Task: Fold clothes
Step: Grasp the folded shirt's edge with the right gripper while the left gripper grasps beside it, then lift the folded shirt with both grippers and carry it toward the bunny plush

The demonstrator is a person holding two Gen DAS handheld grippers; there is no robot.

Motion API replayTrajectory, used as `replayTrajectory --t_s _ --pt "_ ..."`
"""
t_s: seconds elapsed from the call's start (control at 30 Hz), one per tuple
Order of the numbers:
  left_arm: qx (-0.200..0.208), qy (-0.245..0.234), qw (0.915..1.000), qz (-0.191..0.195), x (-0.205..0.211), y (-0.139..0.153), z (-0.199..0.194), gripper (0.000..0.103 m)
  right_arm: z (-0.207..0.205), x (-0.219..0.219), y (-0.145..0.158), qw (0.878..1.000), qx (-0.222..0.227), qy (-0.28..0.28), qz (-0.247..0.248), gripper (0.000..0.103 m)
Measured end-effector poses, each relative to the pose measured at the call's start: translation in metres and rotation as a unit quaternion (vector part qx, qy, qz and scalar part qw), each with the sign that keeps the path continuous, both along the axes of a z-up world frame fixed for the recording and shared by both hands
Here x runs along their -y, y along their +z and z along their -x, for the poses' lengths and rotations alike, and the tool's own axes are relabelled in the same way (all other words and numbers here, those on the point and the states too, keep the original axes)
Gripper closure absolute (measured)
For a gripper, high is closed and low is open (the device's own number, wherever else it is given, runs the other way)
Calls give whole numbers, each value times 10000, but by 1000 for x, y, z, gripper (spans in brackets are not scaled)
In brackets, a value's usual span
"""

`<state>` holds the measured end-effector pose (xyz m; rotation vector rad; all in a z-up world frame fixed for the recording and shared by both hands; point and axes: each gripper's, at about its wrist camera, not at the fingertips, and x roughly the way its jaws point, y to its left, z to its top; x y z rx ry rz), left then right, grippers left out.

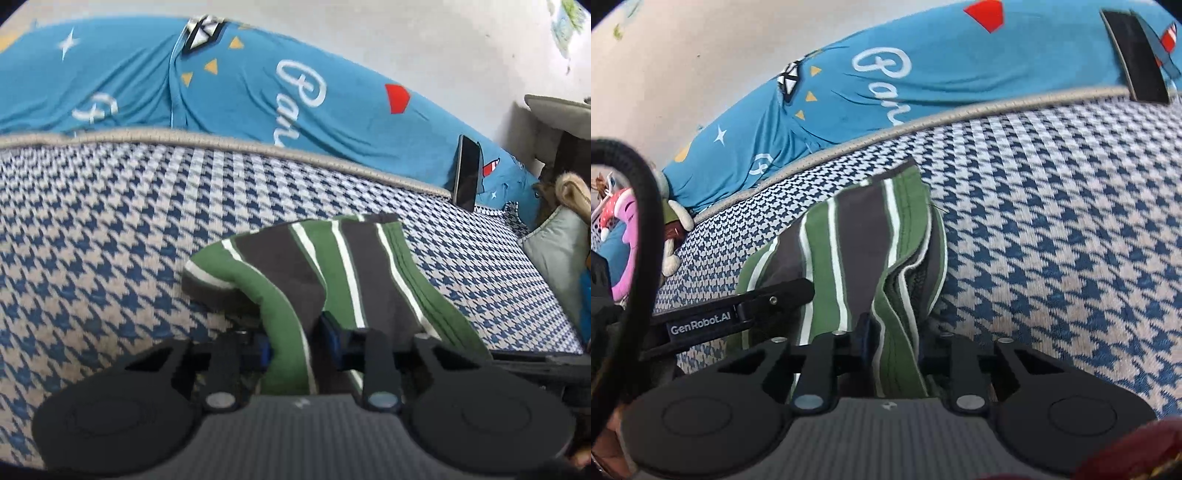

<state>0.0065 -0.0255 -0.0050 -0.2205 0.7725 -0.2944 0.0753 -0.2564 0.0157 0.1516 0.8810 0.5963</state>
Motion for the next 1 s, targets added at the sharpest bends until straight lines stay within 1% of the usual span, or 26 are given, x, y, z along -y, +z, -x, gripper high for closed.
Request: replayTrajectory --t_s 0.1,0.23,0.57,0.73,1.0 --pt "170 14 9996 -218 5 9 5 80 5 -5 6 9998 195 34 78 81" --pt "265 100 9987 -425 5 17 11 80 14 -13 14 9988 452 99 176 81" --pt "467 417 9939 -906 -9 39 29 80 31 -41 27 9963 776 345 145 81" --pt "513 652 9912 -1034 -24 48 40 80 43 -57 30 9950 843 531 67 81" --pt "490 965 9880 -1105 -54 62 53 80 57 -85 32 9922 926 833 8 81"
